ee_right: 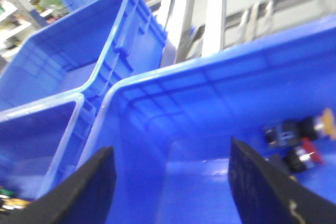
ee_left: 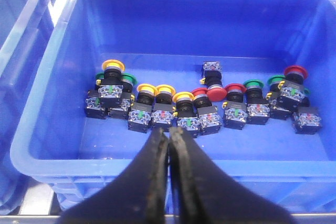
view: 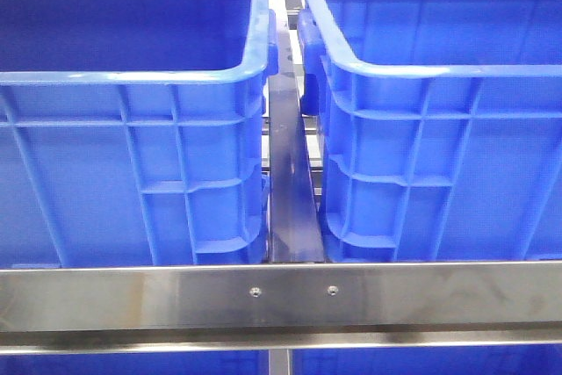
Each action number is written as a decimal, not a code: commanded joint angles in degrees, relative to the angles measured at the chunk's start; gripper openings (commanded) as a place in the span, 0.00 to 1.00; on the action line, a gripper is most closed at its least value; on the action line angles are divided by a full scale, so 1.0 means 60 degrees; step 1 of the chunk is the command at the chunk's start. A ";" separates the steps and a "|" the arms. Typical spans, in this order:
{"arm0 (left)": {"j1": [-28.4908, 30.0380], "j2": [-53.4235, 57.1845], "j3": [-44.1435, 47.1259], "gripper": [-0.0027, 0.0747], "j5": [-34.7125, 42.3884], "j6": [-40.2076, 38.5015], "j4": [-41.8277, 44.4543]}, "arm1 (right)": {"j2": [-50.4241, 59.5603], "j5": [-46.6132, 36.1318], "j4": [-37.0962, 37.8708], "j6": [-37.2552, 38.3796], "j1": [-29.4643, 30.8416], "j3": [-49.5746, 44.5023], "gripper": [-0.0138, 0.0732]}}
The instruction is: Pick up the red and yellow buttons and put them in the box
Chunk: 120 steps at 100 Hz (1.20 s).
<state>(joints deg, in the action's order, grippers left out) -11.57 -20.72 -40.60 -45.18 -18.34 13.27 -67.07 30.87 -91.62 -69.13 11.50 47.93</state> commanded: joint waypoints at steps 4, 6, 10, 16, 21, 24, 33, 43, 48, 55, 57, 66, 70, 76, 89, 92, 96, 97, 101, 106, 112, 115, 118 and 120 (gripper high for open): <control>0.0039 -0.0067 -0.0209 0.01 0.0671 -0.0092 0.0068 | 0.1442 -0.0933 0.0482 -0.0202 -0.0257 -0.0233 0.72; 0.0039 -0.0067 -0.0209 0.01 0.0671 -0.0092 0.0068 | 0.1643 -0.1076 0.0607 -0.0202 -0.0306 -0.0293 0.72; 0.0039 -0.0067 -0.0209 0.01 0.0671 -0.0092 0.0068 | 0.2044 -0.1323 0.0804 -0.0202 -0.0372 -0.0470 0.72; 0.0039 -0.0067 -0.0209 0.01 0.0671 -0.0092 0.0068 | 0.2580 -0.1531 0.1222 -0.0202 -0.0421 -0.0776 0.72; 0.0039 -0.0067 -0.0209 0.01 0.0671 -0.0092 0.0068 | 0.3041 -0.1602 0.1539 -0.0202 -0.0421 -0.1057 0.72; 0.0039 -0.0067 -0.0209 0.01 0.0671 -0.0092 0.0068 | 0.3358 -0.1660 0.1647 -0.0202 -0.0421 -0.1233 0.72; 0.0039 -0.0067 -0.0209 0.01 0.0671 -0.0092 0.0068 | 0.4248 -0.1838 0.1835 -0.0202 -0.0421 -0.1817 0.72; 0.0039 -0.0067 -0.0209 0.01 0.0671 -0.0092 0.0068 | 0.5279 -0.1931 0.2019 -0.0202 -0.0421 -0.2463 0.72; 0.0039 -0.0067 -0.0209 0.01 0.0671 -0.0092 0.0068 | 0.5796 -0.1971 0.2057 -0.0202 -0.0421 -0.2762 0.72; 0.0039 -0.0067 -0.0209 0.01 0.0671 -0.0092 0.0068 | 0.6521 -0.2022 0.2090 -0.0202 -0.0421 -0.3143 0.72; 0.0039 -0.0067 -0.0209 0.01 0.0671 -0.0092 0.0068 | 0.6724 -0.2022 0.2127 -0.0202 -0.0421 -0.3242 0.72; 0.0039 -0.0067 -0.0209 0.01 0.0671 -0.0092 0.0068 | 0.7531 -0.2013 0.2311 -0.0202 -0.0421 -0.3603 0.69; 0.0039 -0.0067 -0.0209 0.01 0.0671 -0.0092 0.0068 | 0.7797 -0.2013 0.2311 -0.0202 -0.0421 -0.3736 0.66; 0.0039 -0.0067 -0.0209 0.01 0.0671 -0.0092 0.0068 | 0.8179 -0.2013 0.2311 -0.0202 -0.0421 -0.3872 0.59; 0.0039 -0.0067 -0.0209 0.01 0.0671 -0.0092 0.0068 | 0.8516 -0.1983 0.2311 -0.0202 -0.0421 -0.4008 0.38; 0.0039 -0.0067 -0.0209 0.01 0.0671 -0.0092 0.0068 | 0.8516 -0.1961 0.2311 -0.0202 -0.0421 -0.4008 0.33; 0.0039 -0.0067 -0.0209 0.01 0.0671 -0.0092 0.0068 | 0.8516 -0.1951 0.2302 -0.0202 -0.0421 -0.4008 0.26; 0.0039 -0.0067 -0.0209 0.01 0.0671 -0.0092 0.0068 | 0.8516 -0.1951 0.2302 -0.0202 -0.0421 -0.4008 0.23; 0.0039 -0.0067 -0.0209 0.01 0.0671 -0.0092 0.0068 | 0.8516 -0.1951 0.2302 -0.0202 -0.0421 -0.4008 0.17; 0.0039 -0.0067 -0.0209 0.01 0.0671 -0.0092 0.0068 | 0.8516 -0.1951 0.2302 -0.0202 -0.0421 -0.4008 0.09; 0.0039 -0.0067 -0.0209 0.01 0.0671 -0.0092 0.0068 | 0.8516 -0.1939 0.2302 -0.0202 -0.0421 -0.4008 0.08; 0.0039 -0.0067 -0.0209 0.01 0.0671 -0.0092 0.0068 | 0.8516 -0.1916 0.2302 -0.0202 -0.0421 -0.4008 0.08; 0.0039 -0.0067 -0.0209 0.01 0.0671 -0.0092 0.0068 | 0.8516 -0.1897 0.2302 -0.0202 -0.0421 -0.4008 0.08; 0.0039 -0.0067 -0.0209 0.01 0.0671 -0.0092 0.0068 | 0.8516 -0.1887 0.2302 -0.0202 -0.0421 -0.4008 0.08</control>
<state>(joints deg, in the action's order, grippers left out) -11.57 -20.72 -40.60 -45.18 -18.34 13.27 -15.52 20.21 -76.72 -69.79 8.93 22.42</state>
